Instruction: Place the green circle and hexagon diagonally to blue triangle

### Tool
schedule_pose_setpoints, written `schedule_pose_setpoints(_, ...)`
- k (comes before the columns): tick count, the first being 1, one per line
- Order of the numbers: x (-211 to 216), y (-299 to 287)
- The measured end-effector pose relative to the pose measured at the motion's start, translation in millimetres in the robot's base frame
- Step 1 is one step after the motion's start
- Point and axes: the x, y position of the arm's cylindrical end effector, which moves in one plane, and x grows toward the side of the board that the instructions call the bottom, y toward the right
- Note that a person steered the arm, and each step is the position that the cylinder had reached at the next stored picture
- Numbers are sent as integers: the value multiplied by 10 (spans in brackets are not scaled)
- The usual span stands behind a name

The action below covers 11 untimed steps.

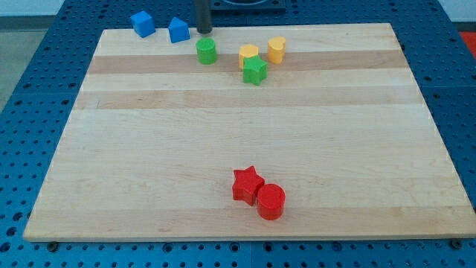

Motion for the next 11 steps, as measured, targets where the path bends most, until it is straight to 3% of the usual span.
schedule_pose_setpoints(3, 202, -395)
schedule_pose_setpoints(4, 206, -285)
schedule_pose_setpoints(8, 220, 1387)
schedule_pose_setpoints(11, 697, 1475)
